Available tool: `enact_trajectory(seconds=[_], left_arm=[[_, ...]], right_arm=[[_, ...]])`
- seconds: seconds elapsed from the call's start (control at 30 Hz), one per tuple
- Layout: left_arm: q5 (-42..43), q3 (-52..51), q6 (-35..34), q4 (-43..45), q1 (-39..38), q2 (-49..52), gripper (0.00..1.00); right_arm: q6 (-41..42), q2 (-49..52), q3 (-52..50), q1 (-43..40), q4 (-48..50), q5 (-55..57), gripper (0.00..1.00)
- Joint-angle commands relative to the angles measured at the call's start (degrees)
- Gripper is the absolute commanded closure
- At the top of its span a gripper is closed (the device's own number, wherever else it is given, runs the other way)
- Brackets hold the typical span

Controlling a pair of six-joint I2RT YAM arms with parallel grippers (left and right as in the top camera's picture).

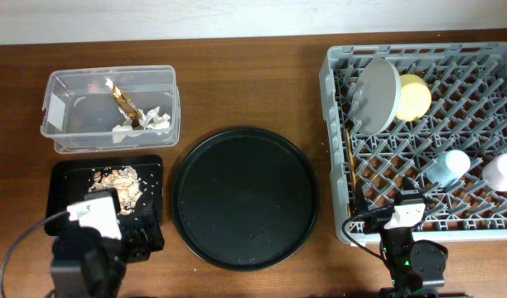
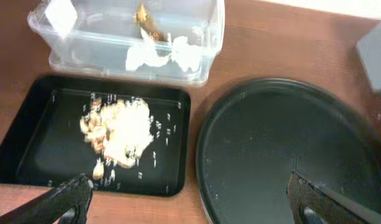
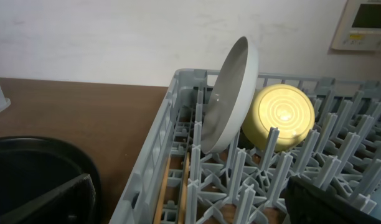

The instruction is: Sort waste into correct bins and load items into the dishwasher rack

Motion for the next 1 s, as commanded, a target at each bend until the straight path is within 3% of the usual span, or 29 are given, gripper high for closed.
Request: enact_trajectory(seconds=[0.0,0.23,0.43,0.57,0.97], left_arm=[[-1.05,-11.13,0.13,6.54,-0.39,-8.17,0.01],[-0.81,-37.44,0.11,36.85,-1.75,-23.98,0.01],[-0.79,-49.05,0.11,61.79,-1.79,-27.30,0.01],[-1.75,-48.94,0.48,53.90,-1.79,-27.30,0.01],[-1.25,-48.92,0.46,53.81,-1.79,-27.28,0.00]], right_arm=[[0.04,-0.63,-0.28,-0.28,-0.28,0.46,0.02],[0.04,-0.63,-0.28,-0.28,-0.28,0.46,0.02],[0.04,-0.63,-0.28,-0.28,-0.28,0.46,0.02],[0.04,-0.63,-0.28,-0.28,-0.28,0.46,0.02],[0.04,-0.63,-0.28,-0.28,-0.31,0.46,0.02]])
